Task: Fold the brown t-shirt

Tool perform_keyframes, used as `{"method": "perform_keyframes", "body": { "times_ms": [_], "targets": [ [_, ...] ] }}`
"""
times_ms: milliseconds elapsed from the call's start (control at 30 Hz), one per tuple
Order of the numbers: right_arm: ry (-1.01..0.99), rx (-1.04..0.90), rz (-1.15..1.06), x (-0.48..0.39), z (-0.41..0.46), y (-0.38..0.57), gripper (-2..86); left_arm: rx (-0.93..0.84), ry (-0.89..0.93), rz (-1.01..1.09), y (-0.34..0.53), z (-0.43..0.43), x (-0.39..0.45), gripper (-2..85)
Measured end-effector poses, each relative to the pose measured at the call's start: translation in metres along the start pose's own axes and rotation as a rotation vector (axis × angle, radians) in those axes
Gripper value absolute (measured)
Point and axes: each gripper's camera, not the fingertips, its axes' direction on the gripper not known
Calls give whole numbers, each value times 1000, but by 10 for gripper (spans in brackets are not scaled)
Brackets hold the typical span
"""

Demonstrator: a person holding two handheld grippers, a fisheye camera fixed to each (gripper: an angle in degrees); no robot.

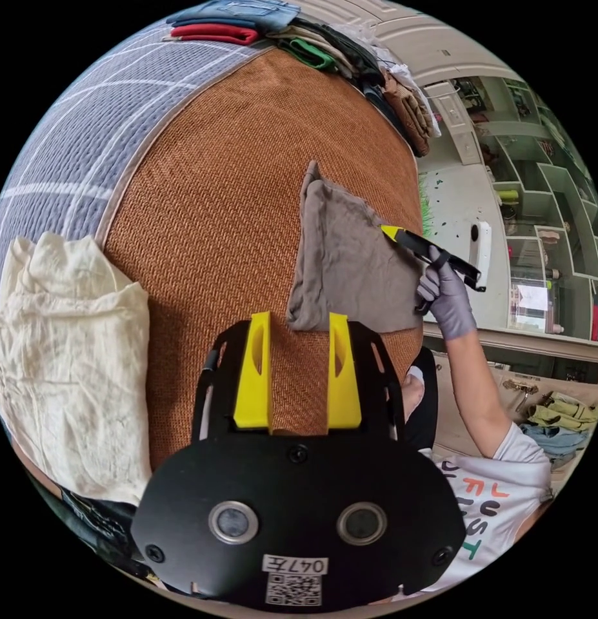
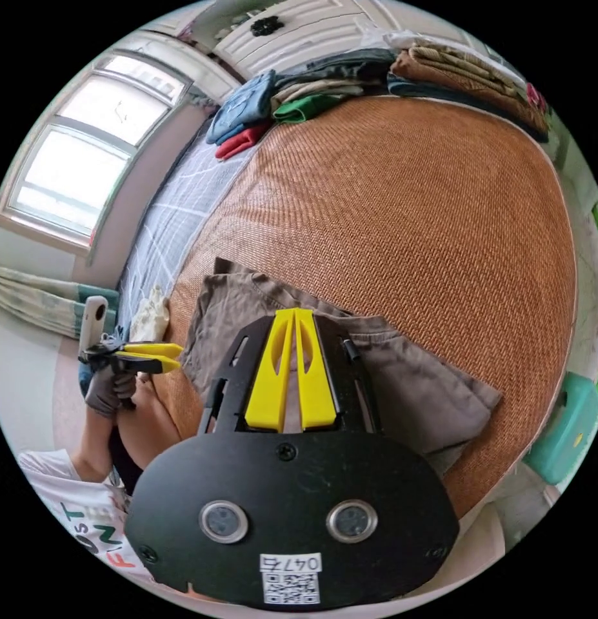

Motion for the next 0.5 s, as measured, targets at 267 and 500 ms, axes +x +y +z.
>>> {"method": "perform_keyframes", "body": {
  "times_ms": [267,500],
  "targets": [
    [-73,9,-76,-37,-16,80,-12,-6,-3,8,6,-10,41,126],
    [42,-74,-101,-39,26,122,-10,-62,122,-20,4,-10,70,123]
  ]
}}
